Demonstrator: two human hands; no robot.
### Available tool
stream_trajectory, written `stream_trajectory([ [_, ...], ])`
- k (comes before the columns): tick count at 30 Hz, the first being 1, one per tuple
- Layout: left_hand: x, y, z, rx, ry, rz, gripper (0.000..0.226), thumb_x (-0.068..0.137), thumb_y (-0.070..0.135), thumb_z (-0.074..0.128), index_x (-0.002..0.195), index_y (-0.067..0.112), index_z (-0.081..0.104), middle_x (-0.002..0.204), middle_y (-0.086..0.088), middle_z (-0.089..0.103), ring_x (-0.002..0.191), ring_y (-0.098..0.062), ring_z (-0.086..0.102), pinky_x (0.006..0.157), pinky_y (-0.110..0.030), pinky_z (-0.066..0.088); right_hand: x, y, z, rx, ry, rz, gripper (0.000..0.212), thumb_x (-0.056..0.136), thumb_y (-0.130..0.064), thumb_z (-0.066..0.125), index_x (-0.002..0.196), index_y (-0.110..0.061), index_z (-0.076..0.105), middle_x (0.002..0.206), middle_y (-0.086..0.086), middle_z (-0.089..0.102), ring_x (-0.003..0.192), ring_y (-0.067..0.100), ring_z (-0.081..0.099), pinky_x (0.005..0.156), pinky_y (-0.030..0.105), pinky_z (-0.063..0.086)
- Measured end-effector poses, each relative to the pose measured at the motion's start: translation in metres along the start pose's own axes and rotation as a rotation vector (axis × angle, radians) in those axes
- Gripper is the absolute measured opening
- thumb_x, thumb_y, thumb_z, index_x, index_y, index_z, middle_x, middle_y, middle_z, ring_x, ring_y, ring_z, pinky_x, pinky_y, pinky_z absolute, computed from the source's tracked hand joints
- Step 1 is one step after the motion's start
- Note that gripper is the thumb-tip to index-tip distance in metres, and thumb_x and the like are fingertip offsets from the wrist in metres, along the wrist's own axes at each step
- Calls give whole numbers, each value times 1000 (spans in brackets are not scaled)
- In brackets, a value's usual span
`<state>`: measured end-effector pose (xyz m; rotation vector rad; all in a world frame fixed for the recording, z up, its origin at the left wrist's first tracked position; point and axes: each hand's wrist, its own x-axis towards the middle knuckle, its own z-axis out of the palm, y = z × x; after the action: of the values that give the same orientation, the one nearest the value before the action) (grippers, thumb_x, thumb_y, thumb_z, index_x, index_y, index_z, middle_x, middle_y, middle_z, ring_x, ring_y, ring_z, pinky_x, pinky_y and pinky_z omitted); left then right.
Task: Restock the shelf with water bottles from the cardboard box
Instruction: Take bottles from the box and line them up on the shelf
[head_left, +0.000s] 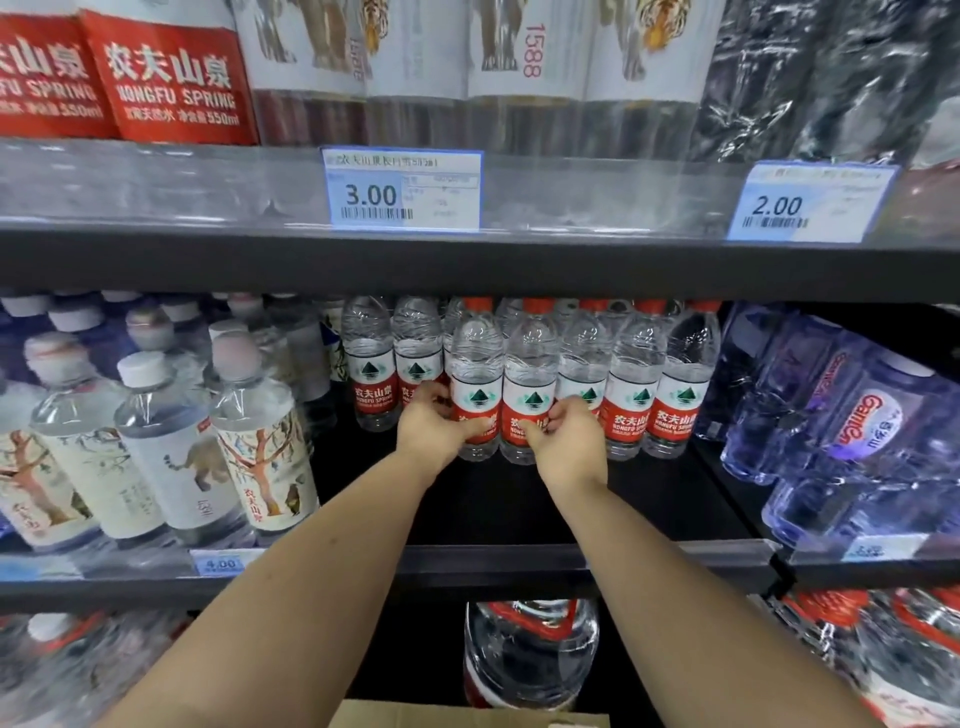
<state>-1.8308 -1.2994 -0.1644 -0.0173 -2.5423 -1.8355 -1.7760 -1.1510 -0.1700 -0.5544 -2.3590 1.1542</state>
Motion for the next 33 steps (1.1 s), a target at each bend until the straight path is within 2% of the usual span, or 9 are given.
stream_trajectory([
  [2, -5, 3, -3, -2, -13, -1, 64, 63, 21, 90, 114, 15, 52, 100, -5, 64, 92, -21, 65, 82, -42, 57, -1, -2, -2, -24, 2, -8, 24, 86, -23, 70, 96, -9, 54, 80, 4, 61, 74, 23, 62, 68, 37, 53],
  [7, -29, 13, -17, 142, -33, 80, 41, 78, 11, 77, 109, 18, 51, 98, -2, 58, 91, -16, 58, 72, -24, 44, -24, -14, -16, -149, -97, -111, 18, 85, -26, 68, 86, -13, 54, 80, 1, 63, 71, 21, 60, 63, 32, 48],
  [10, -55, 27, -33, 422, -60, 234, 30, 78, 16, 72, 100, 26, 54, 102, 1, 56, 99, -19, 57, 83, -30, 48, -44, -29, -40, -317, -208, -282, 16, 84, -25, 67, 94, -16, 59, 96, 0, 62, 86, 20, 60, 72, 34, 50],
  [13, -92, 48, -55, 728, -87, 379, 30, 82, 23, 66, 111, 25, 56, 113, -2, 57, 109, -25, 52, 94, -42, 45, -68, -48, -71, -448, -260, -405, 24, 83, -25, 67, 106, -18, 62, 108, 1, 62, 102, 22, 56, 80, 35, 50],
  [16, -142, 65, -76, 984, -62, 509, 34, 87, 28, 57, 120, 23, 53, 118, -5, 55, 114, -29, 48, 94, -45, 38, -105, -61, -99, -542, -286, -440, 30, 82, -26, 69, 109, -17, 61, 112, 4, 62, 108, 26, 54, 86, 38, 48],
  [21, -231, 44, -95, 1149, -83, 594, 36, 84, 31, 55, 118, 20, 54, 116, -6, 56, 112, -31, 48, 91, -43, 36, -191, -55, -122, -677, -336, -471, 30, 83, -29, 68, 110, -18, 59, 114, 7, 59, 110, 30, 52, 85, 40, 42],
  [26, -310, -17, -91, 1207, -120, 566, 36, 85, 32, 54, 119, 20, 53, 119, -5, 54, 112, -30, 48, 90, -43, 37, -277, -23, -117, -719, -378, -475, 29, 84, -24, 65, 112, -17, 60, 114, 7, 61, 109, 30, 55, 83, 37, 43],
  [30, -361, -86, -80, 1196, -152, 497, 46, 83, 27, 56, 128, 22, 47, 123, -5, 50, 111, -30, 47, 88, -42, 37, -336, 26, -98, -642, -519, -314, 29, 82, -22, 65, 110, -20, 60, 114, 5, 61, 108, 29, 56, 82, 36, 44],
  [33, -393, -138, -68, 1188, -265, 329, 50, 86, 21, 56, 133, 21, 43, 131, -8, 47, 119, -33, 43, 96, -46, 36, -372, 65, -82, -649, -581, -188, 28, 79, -28, 67, 106, -25, 61, 112, 2, 63, 107, 27, 56, 84, 35, 49],
])
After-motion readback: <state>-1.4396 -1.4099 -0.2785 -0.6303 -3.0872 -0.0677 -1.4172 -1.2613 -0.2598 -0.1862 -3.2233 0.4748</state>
